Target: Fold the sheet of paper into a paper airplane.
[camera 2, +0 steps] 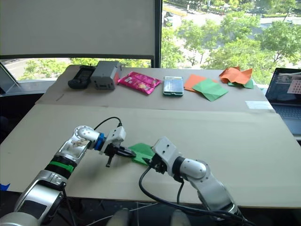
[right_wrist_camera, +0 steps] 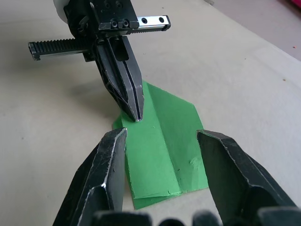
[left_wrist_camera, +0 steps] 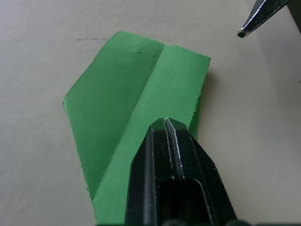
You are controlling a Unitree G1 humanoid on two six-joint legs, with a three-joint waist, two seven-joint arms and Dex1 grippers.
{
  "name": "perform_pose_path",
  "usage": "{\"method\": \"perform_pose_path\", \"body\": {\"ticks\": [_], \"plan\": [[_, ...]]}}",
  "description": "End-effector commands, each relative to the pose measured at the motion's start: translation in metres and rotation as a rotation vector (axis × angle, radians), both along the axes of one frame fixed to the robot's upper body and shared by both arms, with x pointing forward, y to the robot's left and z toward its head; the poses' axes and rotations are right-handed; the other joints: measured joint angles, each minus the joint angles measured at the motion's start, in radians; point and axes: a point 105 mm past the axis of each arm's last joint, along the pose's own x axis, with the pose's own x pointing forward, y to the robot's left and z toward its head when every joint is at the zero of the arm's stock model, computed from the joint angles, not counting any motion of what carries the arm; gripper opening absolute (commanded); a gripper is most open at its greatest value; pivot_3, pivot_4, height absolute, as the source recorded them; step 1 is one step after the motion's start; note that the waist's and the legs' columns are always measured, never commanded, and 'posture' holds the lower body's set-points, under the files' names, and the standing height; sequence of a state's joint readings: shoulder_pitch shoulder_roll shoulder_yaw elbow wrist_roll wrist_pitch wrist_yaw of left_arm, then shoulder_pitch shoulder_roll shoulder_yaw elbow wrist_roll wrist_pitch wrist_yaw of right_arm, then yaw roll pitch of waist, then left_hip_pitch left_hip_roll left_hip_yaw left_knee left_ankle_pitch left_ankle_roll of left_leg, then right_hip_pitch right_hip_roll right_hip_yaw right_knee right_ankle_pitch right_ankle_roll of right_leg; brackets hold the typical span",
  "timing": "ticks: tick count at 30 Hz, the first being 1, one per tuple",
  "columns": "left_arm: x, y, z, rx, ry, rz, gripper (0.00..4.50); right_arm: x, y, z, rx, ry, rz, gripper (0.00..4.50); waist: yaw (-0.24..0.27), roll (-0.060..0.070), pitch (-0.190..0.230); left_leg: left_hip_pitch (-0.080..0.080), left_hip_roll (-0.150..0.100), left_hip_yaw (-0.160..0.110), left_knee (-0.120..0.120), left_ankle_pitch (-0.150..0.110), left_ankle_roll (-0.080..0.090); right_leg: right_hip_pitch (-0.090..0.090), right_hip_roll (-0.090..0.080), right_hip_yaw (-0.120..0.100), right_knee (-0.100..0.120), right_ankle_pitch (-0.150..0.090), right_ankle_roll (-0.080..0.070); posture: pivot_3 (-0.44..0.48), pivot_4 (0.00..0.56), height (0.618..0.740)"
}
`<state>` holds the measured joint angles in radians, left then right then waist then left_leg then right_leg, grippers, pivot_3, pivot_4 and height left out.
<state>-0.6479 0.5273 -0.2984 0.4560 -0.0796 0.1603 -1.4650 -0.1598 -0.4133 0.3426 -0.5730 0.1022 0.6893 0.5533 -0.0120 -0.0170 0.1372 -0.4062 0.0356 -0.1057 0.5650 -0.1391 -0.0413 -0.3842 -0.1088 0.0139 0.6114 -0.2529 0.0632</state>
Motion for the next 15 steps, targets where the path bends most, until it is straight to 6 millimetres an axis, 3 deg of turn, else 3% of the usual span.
{"method": "perform_pose_path", "body": {"ticks": [1,15], "plan": [[0.0,0.0,0.005,0.004,-0.026,0.002,0.0,0.003,0.002,0.013,0.025,-0.039,0.0,2.64,0.0,0.0,0.0,0.0,0.0,0.0,0.0,0.0,0.0,0.0,0.0,0.0,0.0,0.0,0.0,0.0,0.15,0.72],[-0.005,0.002,-0.008,-0.008,-0.052,0.096,0.0,0.023,-0.019,-0.002,0.042,0.098,-0.162,2.64,-0.001,0.001,-0.001,0.001,0.0,0.0,0.0,0.0,0.0,0.001,0.0,0.0,0.0,0.0,0.0,0.0,0.15,0.72]]}}
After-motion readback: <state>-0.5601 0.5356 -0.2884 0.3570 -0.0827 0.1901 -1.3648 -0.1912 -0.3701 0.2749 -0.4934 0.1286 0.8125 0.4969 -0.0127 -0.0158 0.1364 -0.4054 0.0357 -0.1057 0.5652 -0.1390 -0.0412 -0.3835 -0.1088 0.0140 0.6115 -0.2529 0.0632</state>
